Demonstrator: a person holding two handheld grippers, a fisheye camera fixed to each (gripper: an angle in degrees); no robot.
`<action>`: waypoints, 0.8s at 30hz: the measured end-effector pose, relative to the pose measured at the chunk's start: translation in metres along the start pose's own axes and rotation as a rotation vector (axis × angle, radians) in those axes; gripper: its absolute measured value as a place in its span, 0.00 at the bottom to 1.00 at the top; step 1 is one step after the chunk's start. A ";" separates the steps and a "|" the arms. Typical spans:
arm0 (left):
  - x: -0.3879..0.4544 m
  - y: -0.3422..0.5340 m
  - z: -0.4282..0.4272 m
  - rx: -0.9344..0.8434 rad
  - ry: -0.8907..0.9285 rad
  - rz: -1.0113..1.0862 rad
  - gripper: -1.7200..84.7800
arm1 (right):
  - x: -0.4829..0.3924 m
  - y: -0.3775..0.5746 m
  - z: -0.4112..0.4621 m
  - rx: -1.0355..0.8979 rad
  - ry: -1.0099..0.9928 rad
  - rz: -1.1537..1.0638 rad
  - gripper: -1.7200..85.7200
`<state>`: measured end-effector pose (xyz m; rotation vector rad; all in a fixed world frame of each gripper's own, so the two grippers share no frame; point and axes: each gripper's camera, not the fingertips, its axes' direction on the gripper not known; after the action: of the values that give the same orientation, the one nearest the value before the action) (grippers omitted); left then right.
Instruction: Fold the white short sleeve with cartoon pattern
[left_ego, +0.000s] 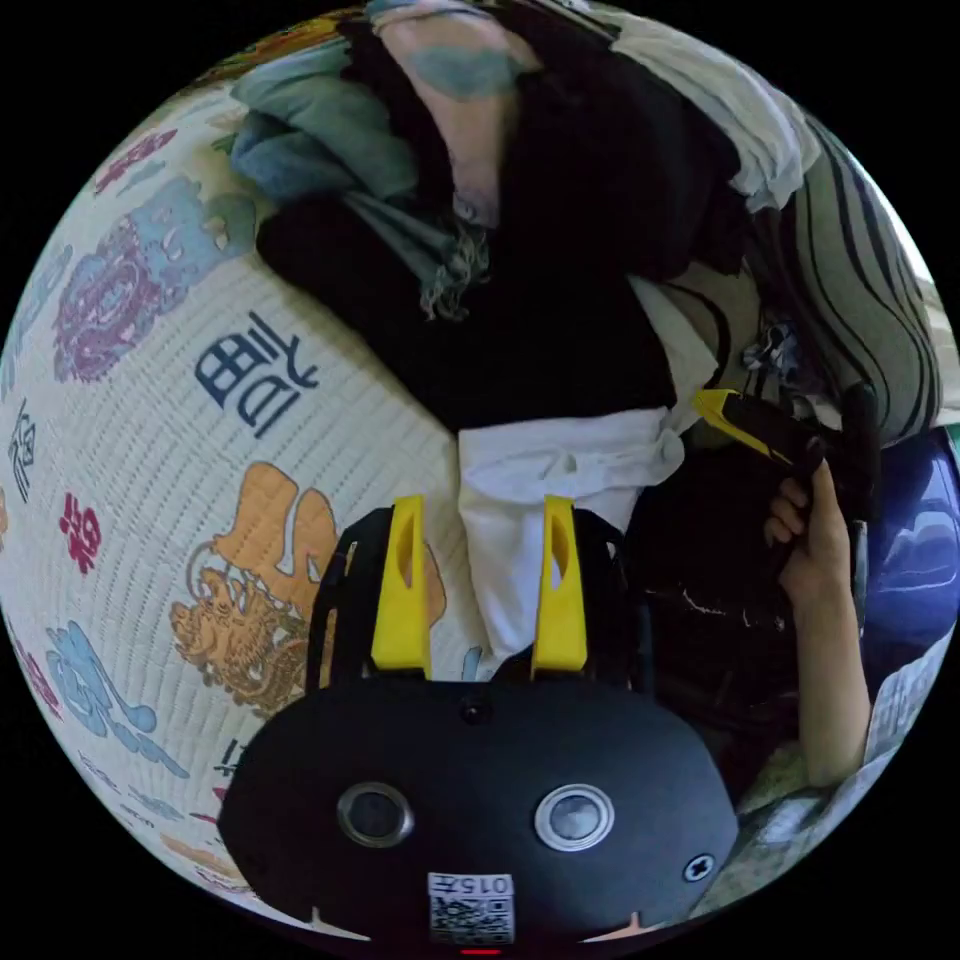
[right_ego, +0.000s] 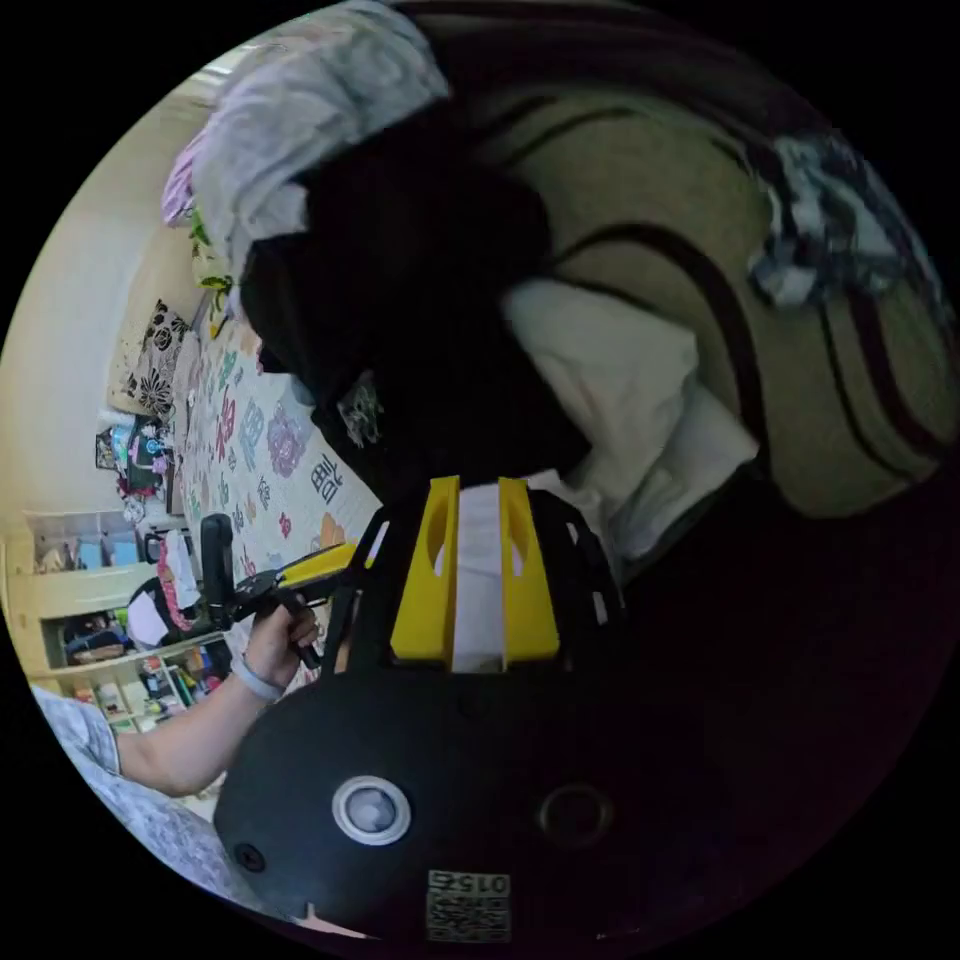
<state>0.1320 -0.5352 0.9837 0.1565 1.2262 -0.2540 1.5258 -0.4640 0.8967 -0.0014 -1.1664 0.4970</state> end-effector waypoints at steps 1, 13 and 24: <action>-0.001 0.005 0.012 -0.049 0.005 -0.004 0.15 | 0.008 0.000 0.013 -0.046 -0.017 0.043 0.12; 0.018 0.024 -0.035 0.026 0.075 0.127 0.11 | 0.012 -0.002 0.035 -0.201 0.145 0.073 0.11; 0.029 0.017 -0.047 0.058 0.148 0.110 0.02 | 0.032 -0.003 0.060 -0.181 0.081 0.175 0.06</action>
<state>0.1031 -0.5101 0.9408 0.2959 1.3526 -0.1846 1.4835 -0.4694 0.9500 -0.2791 -1.1333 0.5387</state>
